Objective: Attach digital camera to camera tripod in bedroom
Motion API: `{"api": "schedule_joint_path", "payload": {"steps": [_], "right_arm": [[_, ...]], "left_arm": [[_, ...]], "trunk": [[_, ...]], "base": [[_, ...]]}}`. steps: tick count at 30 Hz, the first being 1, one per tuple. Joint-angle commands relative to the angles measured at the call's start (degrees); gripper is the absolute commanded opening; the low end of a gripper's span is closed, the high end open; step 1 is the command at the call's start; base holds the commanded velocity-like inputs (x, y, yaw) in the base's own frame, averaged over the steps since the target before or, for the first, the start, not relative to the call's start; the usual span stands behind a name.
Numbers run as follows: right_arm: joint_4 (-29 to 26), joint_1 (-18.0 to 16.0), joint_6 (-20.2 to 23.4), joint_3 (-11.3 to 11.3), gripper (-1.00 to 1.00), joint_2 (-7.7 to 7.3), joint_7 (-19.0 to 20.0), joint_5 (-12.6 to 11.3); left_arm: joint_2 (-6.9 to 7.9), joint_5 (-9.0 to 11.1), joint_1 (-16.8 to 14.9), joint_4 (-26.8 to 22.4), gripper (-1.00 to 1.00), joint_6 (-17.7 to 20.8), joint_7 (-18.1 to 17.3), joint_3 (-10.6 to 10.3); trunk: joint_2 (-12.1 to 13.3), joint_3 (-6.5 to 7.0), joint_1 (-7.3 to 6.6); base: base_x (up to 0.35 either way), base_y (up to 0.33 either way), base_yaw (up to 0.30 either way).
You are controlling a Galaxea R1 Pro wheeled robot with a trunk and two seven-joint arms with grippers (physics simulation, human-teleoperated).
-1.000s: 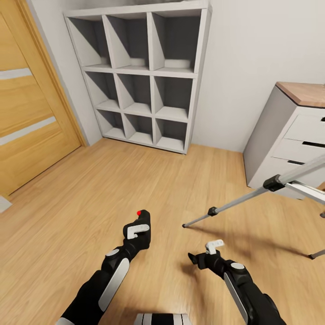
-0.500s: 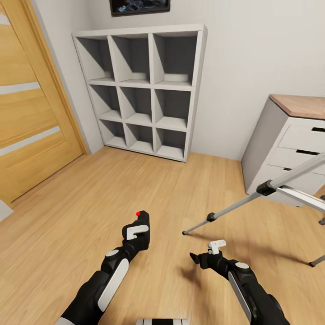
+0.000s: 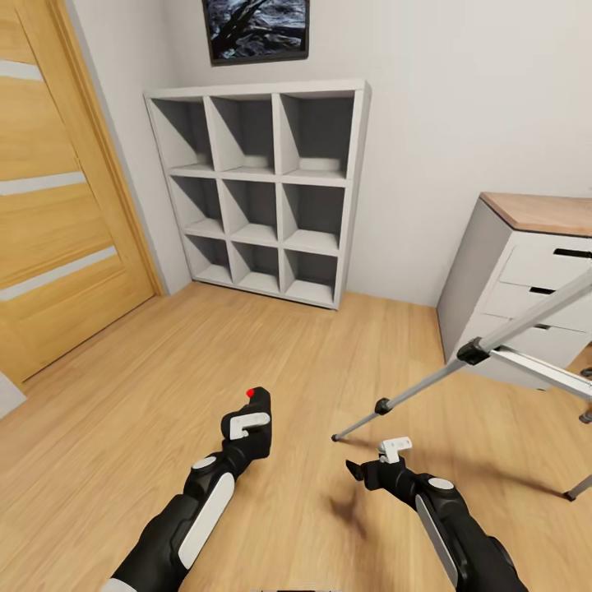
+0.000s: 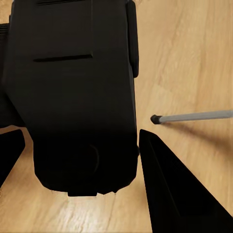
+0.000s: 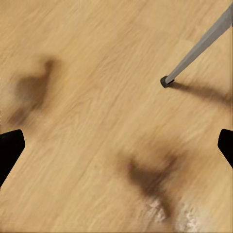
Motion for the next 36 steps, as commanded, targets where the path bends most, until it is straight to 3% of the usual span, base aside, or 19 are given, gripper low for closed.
{"api": "schedule_joint_path", "payload": {"steps": [1, 15, 32, 36], "right_arm": [[-0.08, -0.02, 0.35, 0.08, 1.0, -0.04, 0.02, -0.21], [-0.07, -0.02, 1.16, 0.0, 1.0, -0.03, -0.44, -0.12], [-0.06, -0.02, 1.18, -0.01, 1.0, 0.06, -0.47, -0.03], [0.19, -0.02, 1.05, -0.05, 1.0, 0.15, -1.03, -0.04]], "left_arm": [[0.01, 0.41, -0.03, -0.05, -1.0, 0.23, 0.54, -0.11], [-0.06, 0.4, -0.03, 0.14, -1.0, 0.94, 0.62, 4.14], [-0.06, 0.45, -0.03, 0.33, -1.0, 0.94, 0.62, 4.37], [-0.11, 0.56, -0.03, 1.54, -1.0, 0.94, 0.63, 6.21]], "trunk": [[0.0, 0.18, -0.03], [0.18, 3.28, -0.4], [0.41, 7.05, -0.83], [0.46, 7.93, -0.94]], "base": [[0.0, 0.0, 0.0], [0.0, 0.0, 0.0], [0.0, 0.0, 0.0], [0.0, 0.0, 0.0]]}}
